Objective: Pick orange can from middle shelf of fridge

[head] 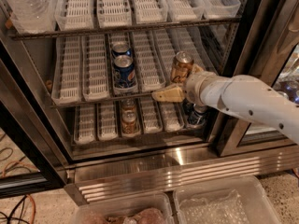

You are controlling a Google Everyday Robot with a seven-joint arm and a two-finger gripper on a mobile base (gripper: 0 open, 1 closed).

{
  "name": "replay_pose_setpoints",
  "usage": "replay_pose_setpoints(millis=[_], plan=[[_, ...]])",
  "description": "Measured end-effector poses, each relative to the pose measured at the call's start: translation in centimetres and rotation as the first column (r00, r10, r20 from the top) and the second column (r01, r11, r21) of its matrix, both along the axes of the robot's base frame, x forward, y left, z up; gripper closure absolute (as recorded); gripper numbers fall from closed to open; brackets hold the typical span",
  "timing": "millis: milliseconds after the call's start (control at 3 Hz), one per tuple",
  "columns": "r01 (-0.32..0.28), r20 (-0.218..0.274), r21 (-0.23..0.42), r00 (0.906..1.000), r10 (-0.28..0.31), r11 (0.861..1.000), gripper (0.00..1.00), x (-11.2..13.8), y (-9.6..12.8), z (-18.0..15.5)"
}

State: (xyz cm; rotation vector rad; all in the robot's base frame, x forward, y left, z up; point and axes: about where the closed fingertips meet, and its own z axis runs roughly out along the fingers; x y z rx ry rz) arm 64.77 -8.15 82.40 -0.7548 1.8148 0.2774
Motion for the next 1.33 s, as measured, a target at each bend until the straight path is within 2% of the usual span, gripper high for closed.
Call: replay_pose_setpoints(millis=[333, 667, 1000, 1333], plan=[[0.097, 0.07, 0.053, 0.9925, -0.101, 0.994, 0.0, 1.6, -1.2, 0.5], [0.172, 0.112, 0.121, 0.9761, -0.186, 0.978, 0.0, 3.0, -2.9, 1.1], [0.207, 0.127, 0.182, 0.9644, -0.232, 0.961, 0.0, 4.0, -3.9, 1.0], [0.187, 0.118, 0.199, 0.9697, -0.214, 0.962, 0.19, 4.7, -3.2, 0.5]])
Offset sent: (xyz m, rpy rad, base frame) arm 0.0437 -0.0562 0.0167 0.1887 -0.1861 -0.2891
